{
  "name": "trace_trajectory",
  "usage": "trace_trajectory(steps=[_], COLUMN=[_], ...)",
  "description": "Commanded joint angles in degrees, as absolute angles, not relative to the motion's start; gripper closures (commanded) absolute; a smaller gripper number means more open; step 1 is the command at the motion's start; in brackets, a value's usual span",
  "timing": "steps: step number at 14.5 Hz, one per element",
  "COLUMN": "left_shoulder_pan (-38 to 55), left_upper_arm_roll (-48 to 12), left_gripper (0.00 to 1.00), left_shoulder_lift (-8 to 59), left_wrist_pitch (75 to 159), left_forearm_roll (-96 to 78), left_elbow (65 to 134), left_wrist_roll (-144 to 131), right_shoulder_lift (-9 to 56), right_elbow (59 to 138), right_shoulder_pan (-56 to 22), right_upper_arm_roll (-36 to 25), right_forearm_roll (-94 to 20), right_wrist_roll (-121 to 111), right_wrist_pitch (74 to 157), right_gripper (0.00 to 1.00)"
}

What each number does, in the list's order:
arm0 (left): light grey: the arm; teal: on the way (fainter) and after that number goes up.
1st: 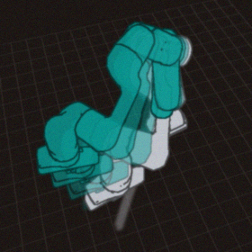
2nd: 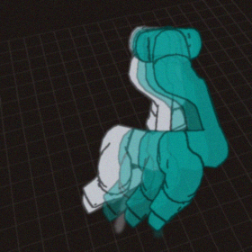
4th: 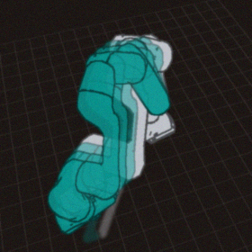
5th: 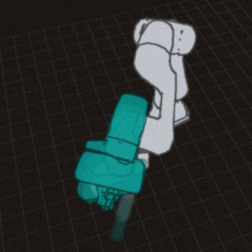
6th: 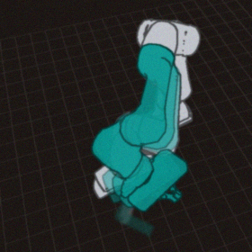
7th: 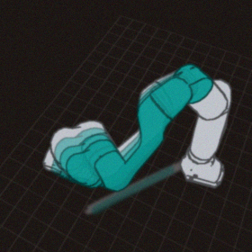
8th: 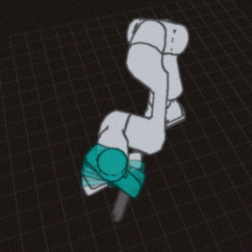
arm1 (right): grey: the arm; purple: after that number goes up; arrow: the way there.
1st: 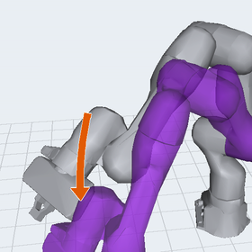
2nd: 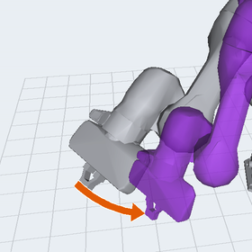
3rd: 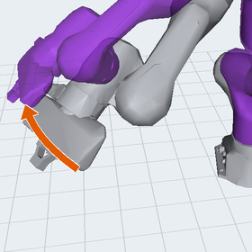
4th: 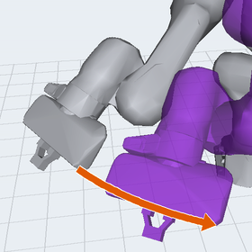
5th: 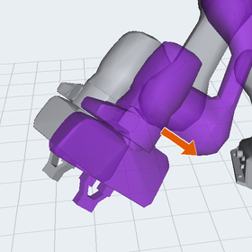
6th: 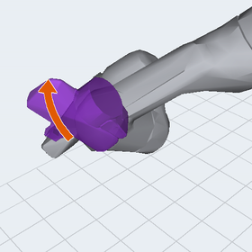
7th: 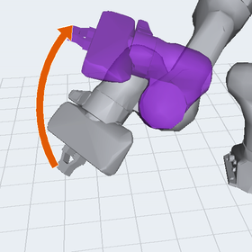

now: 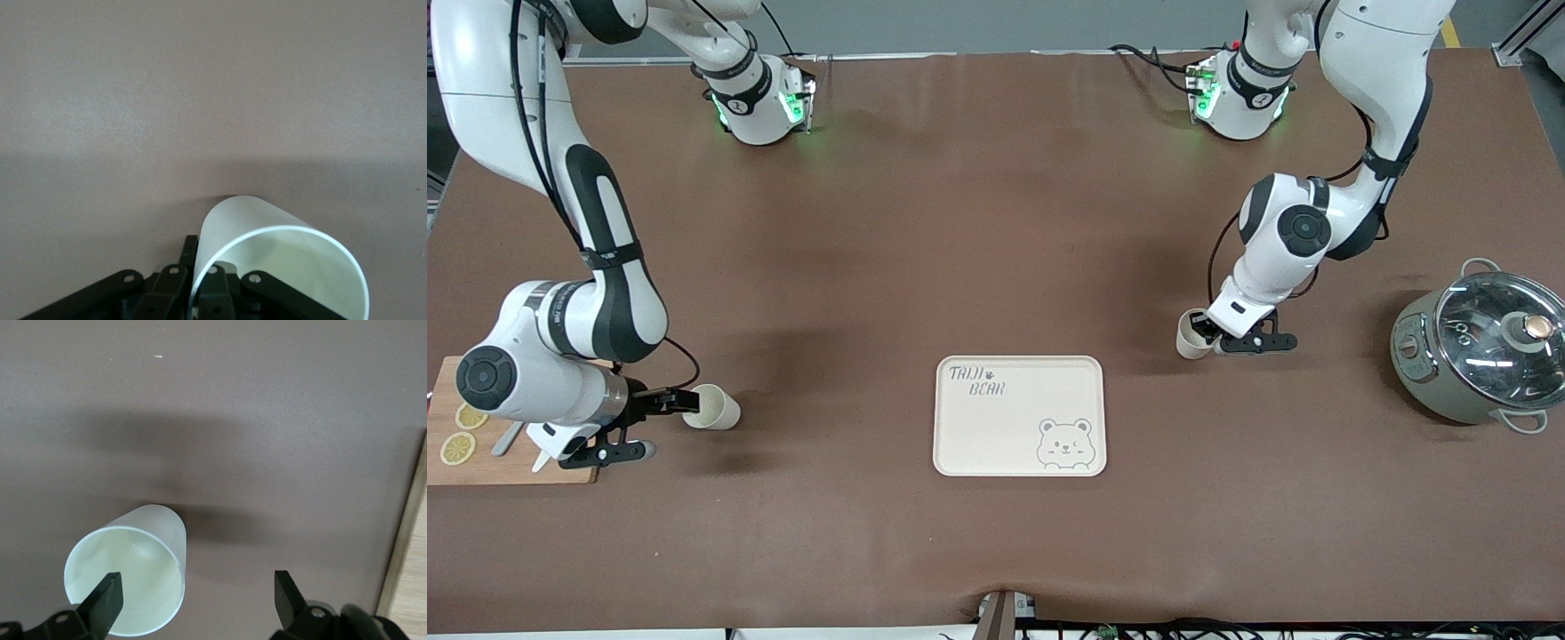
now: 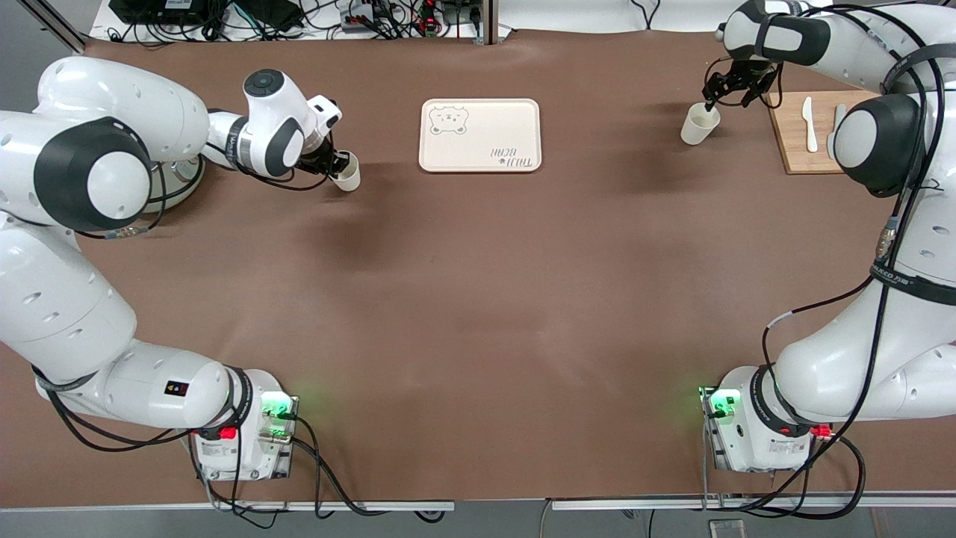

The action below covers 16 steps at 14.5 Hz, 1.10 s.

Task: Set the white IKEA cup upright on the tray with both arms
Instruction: 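Lift the cup with the left gripper while the right gripper grasps its cup, then carry the cup with the left gripper over the bear tray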

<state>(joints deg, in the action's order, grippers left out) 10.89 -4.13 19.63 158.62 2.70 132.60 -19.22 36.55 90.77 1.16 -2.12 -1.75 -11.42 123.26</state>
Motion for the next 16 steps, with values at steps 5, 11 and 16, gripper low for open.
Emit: trace_trajectory(steps=[5, 11, 16], left_shoulder_pan=[14.5, 19.9, 23.7], left_upper_arm_roll=[-4.1, -4.1, -4.1], left_gripper=[1.0, 1.0, 1.0], left_shoulder_lift=[19.5, 25.7, 34.0], left_wrist_pitch=[153.6, 132.6, 128.9], left_forearm_roll=[3.0, 2.9, 2.1], left_elbow=[123.5, 102.1, 90.3], left_wrist_roll=[-29.2, -39.1, -43.9], right_shoulder_lift=[36.7, 36.9, 36.9], right_elbow=[93.8, 95.5, 96.5], right_shoulder_pan=[0.6, 0.6, 0.5], right_upper_arm_roll=[-2.1, -2.1, -2.1], right_forearm_roll=[-0.9, -0.9, -1.0], right_wrist_roll=[-11.6, -11.6, -11.6], right_wrist_pitch=[126.9, 129.7, 131.0], right_gripper=[0.0, 0.0, 0.0])
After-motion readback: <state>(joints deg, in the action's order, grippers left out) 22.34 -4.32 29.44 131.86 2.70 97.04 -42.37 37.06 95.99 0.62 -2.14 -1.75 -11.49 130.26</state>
